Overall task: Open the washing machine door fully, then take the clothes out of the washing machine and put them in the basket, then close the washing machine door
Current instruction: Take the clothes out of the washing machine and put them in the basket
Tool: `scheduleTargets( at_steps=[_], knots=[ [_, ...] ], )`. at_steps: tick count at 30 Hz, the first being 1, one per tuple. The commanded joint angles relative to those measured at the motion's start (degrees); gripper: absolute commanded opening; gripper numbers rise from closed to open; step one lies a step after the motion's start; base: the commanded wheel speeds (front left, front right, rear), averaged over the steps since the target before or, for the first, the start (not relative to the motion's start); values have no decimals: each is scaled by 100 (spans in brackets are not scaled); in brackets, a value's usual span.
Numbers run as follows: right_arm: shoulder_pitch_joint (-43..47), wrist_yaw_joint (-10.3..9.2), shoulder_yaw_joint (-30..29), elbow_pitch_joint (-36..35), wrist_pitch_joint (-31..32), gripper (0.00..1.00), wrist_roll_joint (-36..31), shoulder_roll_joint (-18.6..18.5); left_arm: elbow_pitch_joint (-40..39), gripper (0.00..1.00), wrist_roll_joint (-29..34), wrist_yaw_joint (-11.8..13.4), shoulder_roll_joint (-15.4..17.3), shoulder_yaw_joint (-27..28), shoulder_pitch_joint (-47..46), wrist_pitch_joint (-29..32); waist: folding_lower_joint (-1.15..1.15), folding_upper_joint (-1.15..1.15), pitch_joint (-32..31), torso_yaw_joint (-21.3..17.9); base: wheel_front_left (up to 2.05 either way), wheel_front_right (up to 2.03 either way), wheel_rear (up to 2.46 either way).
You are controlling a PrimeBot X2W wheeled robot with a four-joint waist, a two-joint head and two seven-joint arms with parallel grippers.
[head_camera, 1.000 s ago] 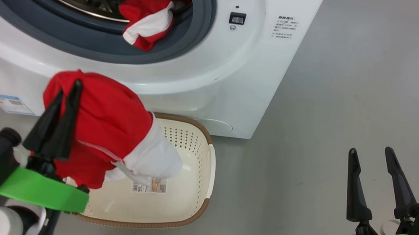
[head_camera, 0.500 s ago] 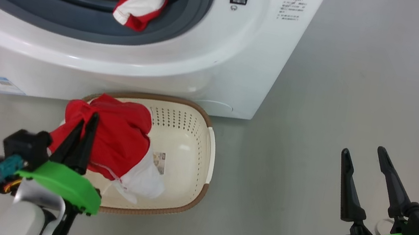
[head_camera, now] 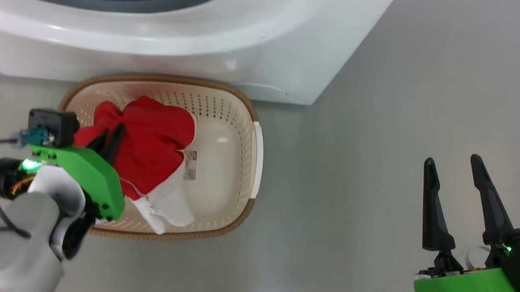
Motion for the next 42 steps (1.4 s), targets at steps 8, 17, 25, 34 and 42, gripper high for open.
scheduleTargets(
  at_steps=[8,17,25,34,42],
  knots=[
    [-308,28,253,-133,-36,100,126,-44,1048,0,-130,-107,202,108,-750,464,0,0,660,-259,0,0,0],
    [-370,28,336,-88,-36,100,192,-44,1956,0,-216,-231,207,46,-1040,656,0,0,827,-375,0,0,0],
    [-403,28,350,-56,-36,100,202,-44,2356,0,-214,-315,152,-45,-1158,455,0,0,849,-398,0,0,0],
    [-415,28,281,38,-36,100,183,-44,2560,100,-280,-406,80,-102,-1277,76,0,0,669,-335,0,0,0],
    [-352,28,154,116,-36,100,101,-44,2419,100,-431,-466,-64,-151,-1000,-485,0,0,143,-182,0,0,0]
  ],
)
